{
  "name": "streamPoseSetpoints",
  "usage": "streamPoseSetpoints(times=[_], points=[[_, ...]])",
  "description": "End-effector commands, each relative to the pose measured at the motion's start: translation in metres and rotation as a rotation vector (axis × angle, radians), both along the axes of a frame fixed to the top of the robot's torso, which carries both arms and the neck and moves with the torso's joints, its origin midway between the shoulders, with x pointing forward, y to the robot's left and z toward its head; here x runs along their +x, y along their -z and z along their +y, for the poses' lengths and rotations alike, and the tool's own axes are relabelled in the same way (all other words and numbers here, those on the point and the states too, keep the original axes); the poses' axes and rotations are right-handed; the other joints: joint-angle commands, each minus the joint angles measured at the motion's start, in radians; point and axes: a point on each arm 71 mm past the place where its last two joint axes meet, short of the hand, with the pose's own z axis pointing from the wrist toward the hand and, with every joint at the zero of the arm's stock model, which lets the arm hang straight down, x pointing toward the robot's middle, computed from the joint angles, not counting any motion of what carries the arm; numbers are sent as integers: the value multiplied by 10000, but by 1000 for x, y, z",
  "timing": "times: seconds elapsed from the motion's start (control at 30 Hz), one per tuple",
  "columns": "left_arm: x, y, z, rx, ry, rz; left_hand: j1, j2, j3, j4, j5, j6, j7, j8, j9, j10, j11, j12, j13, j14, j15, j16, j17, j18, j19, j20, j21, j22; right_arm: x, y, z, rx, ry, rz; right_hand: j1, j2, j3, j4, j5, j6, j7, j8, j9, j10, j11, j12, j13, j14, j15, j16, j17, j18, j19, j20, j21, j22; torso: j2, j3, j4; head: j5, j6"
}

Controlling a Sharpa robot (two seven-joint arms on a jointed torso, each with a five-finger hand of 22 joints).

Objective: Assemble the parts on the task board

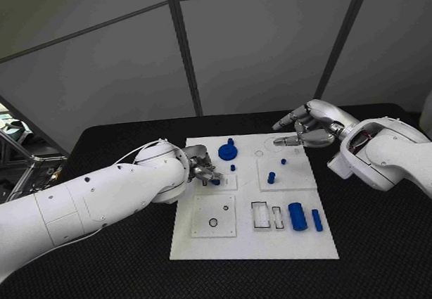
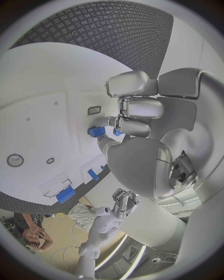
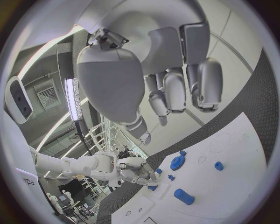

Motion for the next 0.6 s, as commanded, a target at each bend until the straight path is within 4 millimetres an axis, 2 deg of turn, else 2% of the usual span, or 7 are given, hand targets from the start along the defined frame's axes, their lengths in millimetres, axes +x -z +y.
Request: streamPoseSetpoints(times=[0.03, 0.17, 0.37, 0.6], points=[[-1, 4, -1, 215, 30, 307, -309, -123, 1548, -1501, -220, 224, -112, -54, 31, 428, -86, -17, 1887, 1007, -74, 65, 2408, -1141, 41, 6, 52, 26, 0, -2, 2, 19, -123, -82, -105, 15, -6, 1, 54, 61, -12, -28, 8, 66, -23, 5, 5, 146, -49, -58, 9, 163, -33, -12, -66, 319, 2, -3, -2, 5, -2], [-1, 5, -3, 230, 28, 390, -767, -220, 1289, -1234, -507, 375, -189, -107, 154, 483, -139, 88, 1949, 1022, -115, 115, 2456, -1154, 86, -24, 84, 116, 0, -2, 2, 20, -126, -82, -105, 15, -6, 1, 54, 61, -12, -28, 8, 66, -23, 5, 5, 146, -49, -58, 9, 163, -33, -12, -66, 319, -1, 2, -10, 4, -14], [0, 6, -3, 274, 11, 454, -1117, -337, 997, -889, -531, 535, -247, -154, 303, 550, -184, 248, 2031, 1044, -164, 187, 2526, -1181, 174, -70, 159, 270, 0, -2, 2, 10, -120, -66, -113, 17, -6, 1, 54, 61, -12, -29, 9, 71, -23, 13, 12, 152, -50, -47, 28, 159, -24, -13, -58, 332, 1, -1, 0, -6, -13], [1, 6, -3, 340, -27, 514, -1250, -388, 836, -665, -610, 633, -277, -168, 422, 596, -202, 363, 2085, 1061, -195, 245, 2583, -1210, 260, -101, 241, 419, 0, -2, 2, 10, -127, -61, -117, 19, -6, 2, 53, 61, -12, -29, 9, 90, -22, 42, 44, 175, -50, 27, 129, 136, 26, -13, 9, 428, 1, 0, 4, -15, -29]])
